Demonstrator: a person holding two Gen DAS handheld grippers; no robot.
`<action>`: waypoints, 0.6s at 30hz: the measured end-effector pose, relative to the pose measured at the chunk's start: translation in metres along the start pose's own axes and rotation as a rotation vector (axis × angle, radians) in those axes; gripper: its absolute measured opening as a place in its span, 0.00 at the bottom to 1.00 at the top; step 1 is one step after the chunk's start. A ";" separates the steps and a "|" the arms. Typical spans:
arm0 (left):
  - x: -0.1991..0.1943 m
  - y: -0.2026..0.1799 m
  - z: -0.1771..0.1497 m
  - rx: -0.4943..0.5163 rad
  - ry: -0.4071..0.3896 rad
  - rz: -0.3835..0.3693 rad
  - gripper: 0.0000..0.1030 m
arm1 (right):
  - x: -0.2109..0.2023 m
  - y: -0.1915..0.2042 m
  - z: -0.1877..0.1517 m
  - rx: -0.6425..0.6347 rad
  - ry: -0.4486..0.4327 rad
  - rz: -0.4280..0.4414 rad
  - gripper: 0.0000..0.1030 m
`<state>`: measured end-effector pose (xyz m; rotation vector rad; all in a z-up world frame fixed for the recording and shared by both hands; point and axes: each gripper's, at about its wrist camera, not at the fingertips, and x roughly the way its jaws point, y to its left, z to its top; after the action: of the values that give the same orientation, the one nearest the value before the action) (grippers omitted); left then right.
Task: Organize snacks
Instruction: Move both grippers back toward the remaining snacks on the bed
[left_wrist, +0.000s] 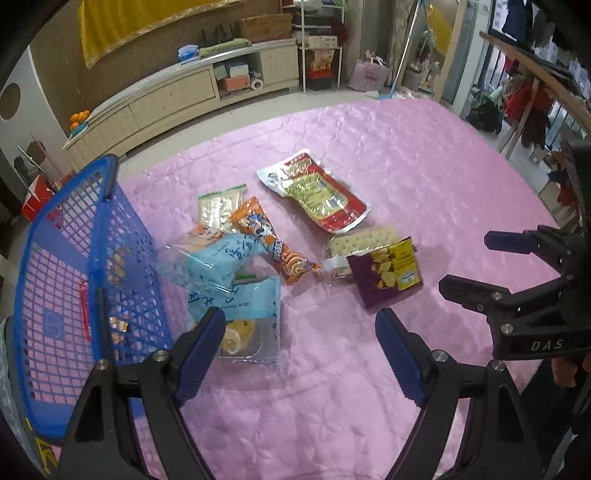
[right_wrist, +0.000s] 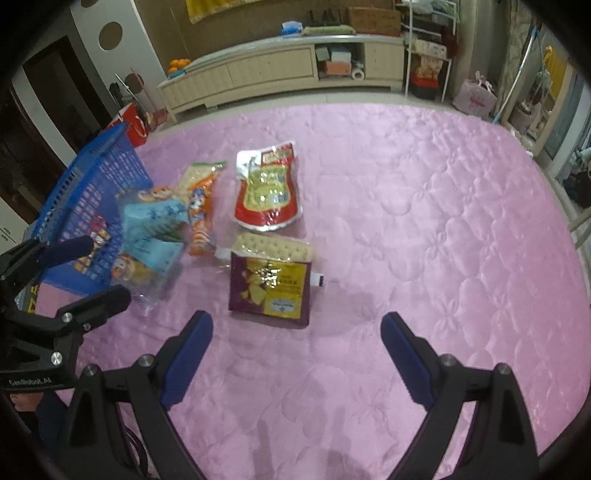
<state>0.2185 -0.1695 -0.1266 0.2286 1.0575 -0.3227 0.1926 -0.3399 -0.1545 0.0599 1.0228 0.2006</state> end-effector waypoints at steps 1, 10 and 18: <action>0.007 0.001 0.000 -0.002 0.012 -0.002 0.79 | 0.006 -0.001 0.000 0.000 0.010 0.001 0.92; 0.048 0.012 -0.003 0.008 0.075 0.007 0.79 | 0.044 0.005 0.006 -0.003 0.055 0.029 0.92; 0.066 0.019 -0.003 0.018 0.091 0.000 0.79 | 0.068 0.020 0.017 -0.022 0.082 0.016 0.92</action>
<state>0.2525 -0.1607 -0.1857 0.2621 1.1449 -0.3241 0.2382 -0.3062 -0.1998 0.0399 1.1017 0.2300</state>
